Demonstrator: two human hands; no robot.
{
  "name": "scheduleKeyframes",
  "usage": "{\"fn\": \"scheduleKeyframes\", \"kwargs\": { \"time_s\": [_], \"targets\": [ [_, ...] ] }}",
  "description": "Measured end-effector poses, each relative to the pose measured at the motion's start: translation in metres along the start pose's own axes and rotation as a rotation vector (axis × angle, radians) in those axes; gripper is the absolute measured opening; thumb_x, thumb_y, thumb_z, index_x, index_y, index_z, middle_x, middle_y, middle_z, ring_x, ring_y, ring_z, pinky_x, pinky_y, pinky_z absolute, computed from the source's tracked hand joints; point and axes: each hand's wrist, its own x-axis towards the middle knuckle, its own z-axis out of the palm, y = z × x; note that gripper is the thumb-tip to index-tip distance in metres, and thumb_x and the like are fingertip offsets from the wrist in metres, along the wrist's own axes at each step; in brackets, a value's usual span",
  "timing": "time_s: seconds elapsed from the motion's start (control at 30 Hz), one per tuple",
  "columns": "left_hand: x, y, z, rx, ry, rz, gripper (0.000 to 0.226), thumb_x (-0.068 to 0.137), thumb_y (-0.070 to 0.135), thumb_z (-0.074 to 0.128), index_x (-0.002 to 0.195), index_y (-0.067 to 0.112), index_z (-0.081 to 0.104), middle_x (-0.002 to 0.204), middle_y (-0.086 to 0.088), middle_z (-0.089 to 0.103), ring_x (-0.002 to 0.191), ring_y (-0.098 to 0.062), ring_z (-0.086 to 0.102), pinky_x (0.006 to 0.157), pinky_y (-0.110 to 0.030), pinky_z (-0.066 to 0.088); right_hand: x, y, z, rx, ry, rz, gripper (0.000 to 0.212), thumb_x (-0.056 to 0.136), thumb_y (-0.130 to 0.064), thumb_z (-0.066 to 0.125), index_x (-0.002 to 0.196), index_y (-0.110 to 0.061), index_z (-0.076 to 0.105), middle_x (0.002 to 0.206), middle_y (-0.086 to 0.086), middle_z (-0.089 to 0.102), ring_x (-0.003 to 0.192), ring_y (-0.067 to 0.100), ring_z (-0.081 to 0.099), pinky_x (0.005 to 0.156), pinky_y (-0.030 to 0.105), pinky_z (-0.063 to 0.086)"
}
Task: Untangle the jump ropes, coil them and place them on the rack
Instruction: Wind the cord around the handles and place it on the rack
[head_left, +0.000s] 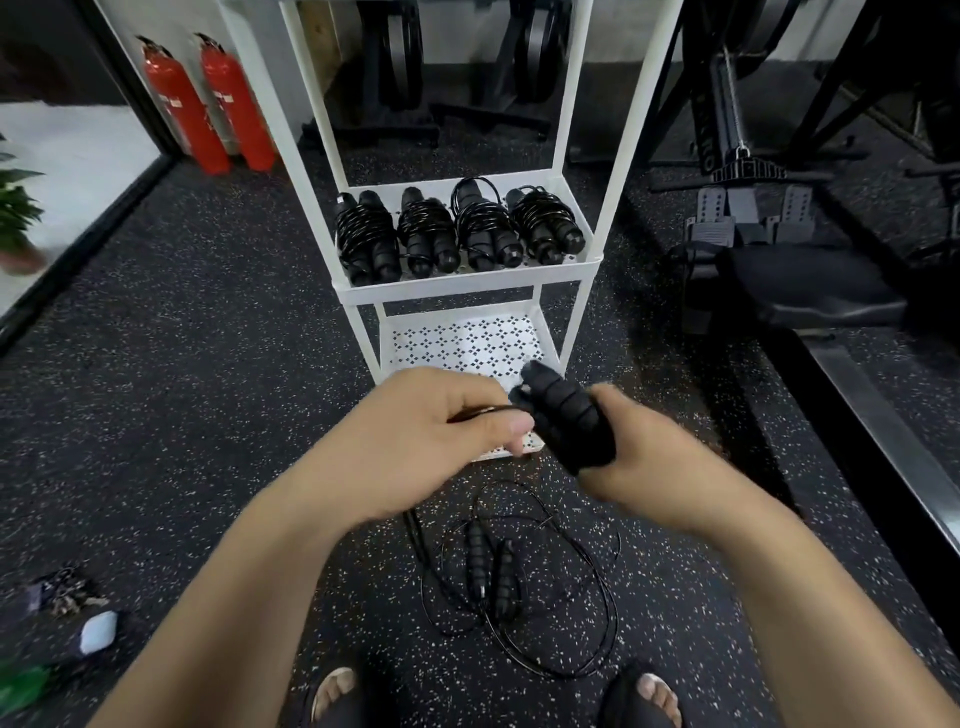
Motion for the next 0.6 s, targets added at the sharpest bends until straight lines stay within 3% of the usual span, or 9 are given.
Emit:
{"fn": "scheduleKeyframes", "kwargs": {
  "time_s": [0.13, 0.23, 0.3, 0.33, 0.4, 0.47, 0.53, 0.6],
  "targets": [
    [0.001, -0.007, -0.003, -0.067, 0.078, 0.011, 0.023, 0.094, 0.053, 0.072, 0.087, 0.031, 0.079, 0.053, 0.008, 0.044, 0.051, -0.012, 0.035, 0.051, -0.025, 0.03, -0.012, -0.016, 0.004, -0.159, -0.361, -0.07, 0.042, 0.078, -0.01, 0.079, 0.109, -0.03, 0.058, 0.085, -0.002, 0.071, 0.063, 0.006, 0.062, 0.05, 0.023, 0.045],
    [0.006, -0.013, -0.003, -0.094, 0.098, 0.029, 0.023, 0.088, 0.056, 0.076, 0.089, 0.033, 0.081, 0.064, -0.006, 0.061, 0.057, -0.022, 0.043, 0.061, -0.03, 0.037, -0.023, -0.027, 0.0, -0.063, -0.536, -0.117, 0.041, 0.08, -0.003, 0.077, 0.103, -0.032, 0.058, 0.078, 0.001, 0.069, 0.053, 0.006, 0.059, 0.047, 0.024, 0.044],
    [0.009, -0.021, -0.003, -0.118, 0.114, 0.046, 0.025, 0.083, 0.058, 0.078, 0.09, 0.034, 0.082, 0.078, -0.009, 0.072, 0.067, -0.033, 0.053, 0.07, -0.033, 0.043, -0.03, -0.034, -0.005, 0.048, -0.637, -0.146, 0.041, 0.084, 0.002, 0.075, 0.104, -0.03, 0.059, 0.078, 0.002, 0.068, 0.052, 0.005, 0.058, 0.048, 0.024, 0.046],
    [0.012, -0.025, -0.002, -0.144, 0.121, 0.049, 0.026, 0.081, 0.058, 0.079, 0.089, 0.034, 0.083, 0.083, -0.009, 0.074, 0.072, -0.031, 0.058, 0.075, -0.034, 0.045, -0.034, -0.036, -0.007, 0.117, -0.676, -0.166, 0.042, 0.085, 0.006, 0.074, 0.107, -0.028, 0.06, 0.078, 0.001, 0.067, 0.054, 0.004, 0.059, 0.049, 0.024, 0.047],
    [0.016, -0.032, 0.0, -0.186, 0.133, 0.051, 0.025, 0.08, 0.055, 0.081, 0.087, 0.031, 0.083, 0.086, -0.009, 0.076, 0.075, -0.018, 0.059, 0.078, -0.03, 0.046, -0.04, -0.038, -0.013, 0.258, -0.71, -0.203, 0.046, 0.086, 0.012, 0.073, 0.114, -0.022, 0.061, 0.077, 0.002, 0.066, 0.058, 0.007, 0.061, 0.051, 0.025, 0.047],
    [0.019, -0.035, 0.004, -0.227, 0.1, 0.006, 0.023, 0.083, 0.048, 0.08, 0.084, 0.026, 0.083, 0.08, -0.004, 0.074, 0.075, -0.01, 0.059, 0.074, -0.026, 0.047, -0.044, -0.038, -0.019, 0.388, -0.696, -0.247, 0.052, 0.085, 0.015, 0.072, 0.122, -0.021, 0.062, 0.078, 0.011, 0.067, 0.065, 0.02, 0.061, 0.051, 0.028, 0.046],
    [0.025, -0.04, 0.009, -0.36, 0.05, -0.099, 0.016, 0.093, 0.03, 0.079, 0.08, 0.021, 0.08, 0.078, -0.002, 0.073, 0.081, -0.019, 0.062, 0.08, -0.033, 0.051, -0.046, -0.038, -0.024, 0.51, -0.631, -0.301, 0.059, 0.084, 0.016, 0.071, 0.13, -0.02, 0.062, 0.09, 0.021, 0.074, 0.066, 0.025, 0.059, 0.05, 0.028, 0.047],
    [0.028, -0.051, 0.016, -0.308, 0.094, -0.126, 0.023, 0.09, 0.016, 0.065, 0.076, 0.028, 0.077, 0.073, 0.005, 0.07, 0.082, -0.022, 0.06, 0.08, -0.047, 0.056, -0.046, -0.037, -0.026, 0.654, -0.524, -0.331, 0.064, 0.084, 0.024, 0.07, 0.136, -0.013, 0.06, 0.111, 0.025, 0.076, 0.065, 0.024, 0.059, 0.048, 0.027, 0.047]
  ]
}}
